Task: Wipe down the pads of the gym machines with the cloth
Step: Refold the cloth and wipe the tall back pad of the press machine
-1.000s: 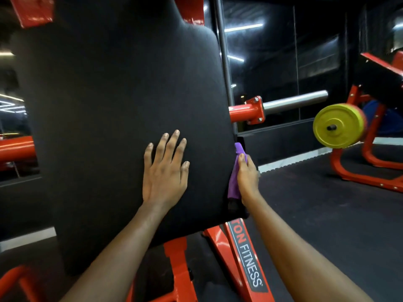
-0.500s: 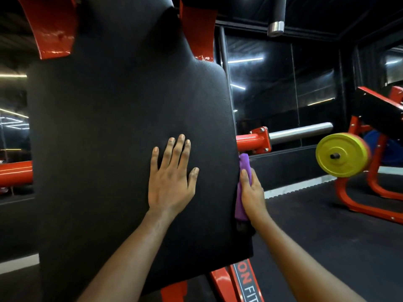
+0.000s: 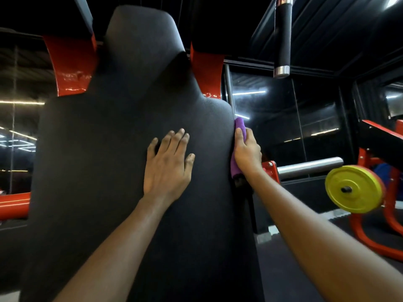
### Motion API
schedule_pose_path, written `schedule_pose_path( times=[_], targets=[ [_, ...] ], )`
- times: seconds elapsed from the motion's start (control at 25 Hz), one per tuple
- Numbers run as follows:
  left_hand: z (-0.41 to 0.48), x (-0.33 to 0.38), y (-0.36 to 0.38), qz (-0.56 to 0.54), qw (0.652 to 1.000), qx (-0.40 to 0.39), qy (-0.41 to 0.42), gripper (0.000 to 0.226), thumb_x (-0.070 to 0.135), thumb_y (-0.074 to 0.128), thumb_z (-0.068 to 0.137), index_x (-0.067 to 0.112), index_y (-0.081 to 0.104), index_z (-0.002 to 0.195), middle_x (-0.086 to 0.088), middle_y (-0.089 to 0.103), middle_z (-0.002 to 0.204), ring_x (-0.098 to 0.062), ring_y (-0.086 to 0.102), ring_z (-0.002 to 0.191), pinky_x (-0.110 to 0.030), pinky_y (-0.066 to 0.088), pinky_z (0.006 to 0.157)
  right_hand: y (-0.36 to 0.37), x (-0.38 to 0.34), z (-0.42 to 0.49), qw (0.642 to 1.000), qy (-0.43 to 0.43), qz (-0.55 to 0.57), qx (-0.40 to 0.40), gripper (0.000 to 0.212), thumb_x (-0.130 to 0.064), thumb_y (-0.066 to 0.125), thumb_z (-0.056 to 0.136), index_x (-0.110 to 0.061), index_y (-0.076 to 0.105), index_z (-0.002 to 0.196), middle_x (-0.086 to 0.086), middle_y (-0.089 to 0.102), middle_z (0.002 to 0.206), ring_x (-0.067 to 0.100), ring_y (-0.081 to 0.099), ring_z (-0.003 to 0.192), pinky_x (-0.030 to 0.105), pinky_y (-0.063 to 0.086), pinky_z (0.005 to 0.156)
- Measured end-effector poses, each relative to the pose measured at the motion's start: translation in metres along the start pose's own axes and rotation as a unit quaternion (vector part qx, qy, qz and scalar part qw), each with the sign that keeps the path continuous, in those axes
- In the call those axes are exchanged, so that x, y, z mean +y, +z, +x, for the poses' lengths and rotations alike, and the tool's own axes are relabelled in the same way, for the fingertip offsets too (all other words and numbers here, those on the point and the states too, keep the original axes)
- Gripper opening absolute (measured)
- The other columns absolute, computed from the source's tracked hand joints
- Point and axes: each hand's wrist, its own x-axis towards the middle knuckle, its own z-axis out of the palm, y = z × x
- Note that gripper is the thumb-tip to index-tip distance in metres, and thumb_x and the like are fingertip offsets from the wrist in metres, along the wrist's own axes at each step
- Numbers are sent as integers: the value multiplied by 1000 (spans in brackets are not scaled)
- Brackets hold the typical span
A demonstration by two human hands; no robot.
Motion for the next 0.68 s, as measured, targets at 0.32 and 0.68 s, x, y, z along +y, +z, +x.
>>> schedule_pose_path(
  times=[0.32,0.68],
  targets=[
    [-2,-9,-6,-22,999,-24,20,57,38,33,99,23,36,154,9,31,162,-11,22,150,-41,17,123,-11,28,-70,998,58,-12,30,33,-51,30,107,-29,56,109,-6,63,89,31,59,95,36,33,80],
    [3,-28,-19,-66,994,-53,64,54,34,35,105,30,25,158,16,23,164,-2,15,150,-29,14,121,14,-81,60,988,-77,-115,61,42,-55,29,105,-27,56,119,12,60,125,42,59,114,44,43,89]
  ],
)
